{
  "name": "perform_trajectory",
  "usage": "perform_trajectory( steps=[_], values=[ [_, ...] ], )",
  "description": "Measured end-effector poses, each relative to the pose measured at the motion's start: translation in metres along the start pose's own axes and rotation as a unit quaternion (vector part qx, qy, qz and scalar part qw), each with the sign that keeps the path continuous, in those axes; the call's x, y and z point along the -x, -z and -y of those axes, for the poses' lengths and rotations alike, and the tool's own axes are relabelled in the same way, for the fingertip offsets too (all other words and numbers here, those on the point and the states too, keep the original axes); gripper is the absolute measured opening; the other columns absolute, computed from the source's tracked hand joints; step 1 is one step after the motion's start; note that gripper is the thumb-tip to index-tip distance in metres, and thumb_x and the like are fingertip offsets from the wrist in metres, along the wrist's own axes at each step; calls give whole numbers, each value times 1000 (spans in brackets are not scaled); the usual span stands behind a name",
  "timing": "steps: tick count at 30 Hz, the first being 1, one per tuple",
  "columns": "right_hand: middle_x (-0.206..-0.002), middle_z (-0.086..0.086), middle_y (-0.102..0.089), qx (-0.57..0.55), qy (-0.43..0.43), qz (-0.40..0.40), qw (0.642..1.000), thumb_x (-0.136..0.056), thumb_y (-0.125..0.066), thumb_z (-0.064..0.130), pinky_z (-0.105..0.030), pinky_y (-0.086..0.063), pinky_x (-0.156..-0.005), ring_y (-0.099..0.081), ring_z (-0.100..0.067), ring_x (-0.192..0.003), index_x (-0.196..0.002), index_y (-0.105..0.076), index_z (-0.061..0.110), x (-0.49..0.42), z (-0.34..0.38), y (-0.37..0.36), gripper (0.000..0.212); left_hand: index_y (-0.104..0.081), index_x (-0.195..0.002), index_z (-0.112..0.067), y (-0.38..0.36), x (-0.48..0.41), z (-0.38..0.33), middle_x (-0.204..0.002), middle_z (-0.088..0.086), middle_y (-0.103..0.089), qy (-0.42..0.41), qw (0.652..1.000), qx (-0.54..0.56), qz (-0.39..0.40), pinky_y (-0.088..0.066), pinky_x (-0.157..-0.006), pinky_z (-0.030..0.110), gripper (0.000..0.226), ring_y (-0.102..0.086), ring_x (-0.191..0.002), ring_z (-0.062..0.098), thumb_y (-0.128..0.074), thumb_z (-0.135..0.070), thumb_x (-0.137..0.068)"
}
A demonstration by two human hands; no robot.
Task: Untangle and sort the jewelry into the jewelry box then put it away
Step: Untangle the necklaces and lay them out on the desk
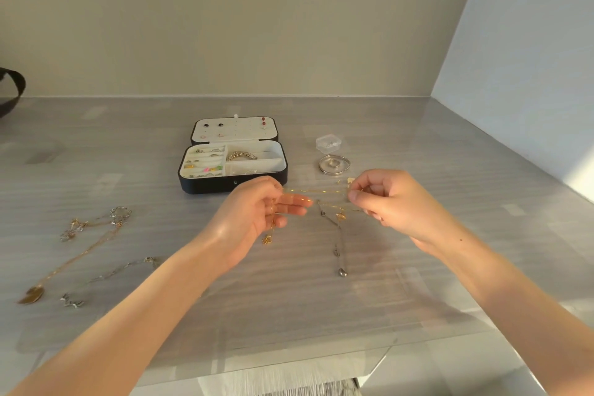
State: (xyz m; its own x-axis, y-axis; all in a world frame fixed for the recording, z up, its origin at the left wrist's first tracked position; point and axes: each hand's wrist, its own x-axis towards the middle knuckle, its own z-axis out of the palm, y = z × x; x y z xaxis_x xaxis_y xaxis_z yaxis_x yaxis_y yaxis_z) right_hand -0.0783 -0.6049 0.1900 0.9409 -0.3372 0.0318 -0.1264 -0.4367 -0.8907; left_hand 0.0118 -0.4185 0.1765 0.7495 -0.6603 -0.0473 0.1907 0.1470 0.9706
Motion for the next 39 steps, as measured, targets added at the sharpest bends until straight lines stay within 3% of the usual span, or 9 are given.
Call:
perform_trajectory(
  steps=[6, 9, 12, 17, 20, 23, 27, 32, 39],
  values=[
    [-51, 1, -57, -60, -13, -2, 998, -87, -59, 4, -16, -29, -40, -37, -13, -45, -71, -62, 11, 0, 2, -5, 17, -41, -67, -10, -1, -6, -5, -82, 24, -68, 4, 997, 76, 11, -50, -84, 36, 21, -65, -89, 33, -32, 1, -83],
    [-54, -1, -61, -88, 0, 9, 996, -87, -59, 3, -20, -31, -41, -39, -14, -44, -73, -63, 10, -3, 4, -9, 16, -39, -63, -10, -6, -12, -7, -57, 13, -57, 12, 998, 66, 5, -55, -74, 35, 24, -60, -65, 30, -32, 0, -83],
    [-60, -4, -65, -107, 19, 19, 994, -86, -60, 4, -21, -34, -43, -40, -13, -45, -73, -63, 11, -6, 8, -11, 15, -38, -60, -10, -12, -19, -6, -48, 2, -38, -9, 1000, -12, -17, -49, -54, 29, 15, -38, -45, 17, -42, -5, -73],
    [-75, -2, -71, -82, 27, 7, 996, -85, -61, 6, -23, -42, -56, -53, -11, -58, -70, -63, 15, -10, 6, -18, 18, -40, -64, -9, -10, -23, 1, -45, -9, -32, -42, 981, -187, -37, -27, -47, 25, 24, -26, -45, 11, -42, 8, -80],
    [-80, -6, -72, -96, 37, -5, 995, -87, -58, 4, -26, -50, -69, -63, -12, -72, -71, -62, 15, -12, 1, -21, 20, -47, -71, -11, -6, -22, 6, -45, -11, -38, -76, 942, -326, -37, -29, -48, 23, 18, -32, -44, 8, -54, 4, -79],
    [-79, -8, -72, -120, 50, -3, 992, -91, -54, 5, -28, -53, -74, -66, -13, -73, -75, -59, 12, -13, -3, -22, 19, -54, -82, -13, -6, -21, 9, -50, -6, -38, -105, 907, -408, -26, -32, -46, 12, 18, -33, -44, 5, -58, 3, -75],
    [-78, -9, -72, -138, 64, 0, 988, -94, -51, 7, -25, -55, -72, -69, -15, -73, -78, -56, 11, -14, -4, -24, 18, -63, -82, -14, -4, -21, 7, -49, -8, -33, -120, 887, -445, -26, -31, -47, 11, 13, -33, -45, 7, -59, -1, -79],
    [-74, -14, -69, -234, 94, -19, 968, -96, -46, 6, -32, -56, -69, -66, -27, -71, -81, -52, 9, -13, -1, -19, 17, -66, -74, -19, 5, -22, 1, -46, -10, -32, -128, 892, -431, -51, -28, -50, 14, 13, -32, -47, 6, -64, -10, -82],
    [-52, -1, -50, -247, 104, -57, 962, -94, -48, 8, -27, -44, -56, -48, -21, -53, -78, -54, 12, -15, 2, -14, 17, -68, -75, -17, 16, -20, -8, -55, -3, -38, -138, 888, -431, -79, -29, -51, 14, 8, -34, -51, 6, -66, -13, -82]
  ],
)
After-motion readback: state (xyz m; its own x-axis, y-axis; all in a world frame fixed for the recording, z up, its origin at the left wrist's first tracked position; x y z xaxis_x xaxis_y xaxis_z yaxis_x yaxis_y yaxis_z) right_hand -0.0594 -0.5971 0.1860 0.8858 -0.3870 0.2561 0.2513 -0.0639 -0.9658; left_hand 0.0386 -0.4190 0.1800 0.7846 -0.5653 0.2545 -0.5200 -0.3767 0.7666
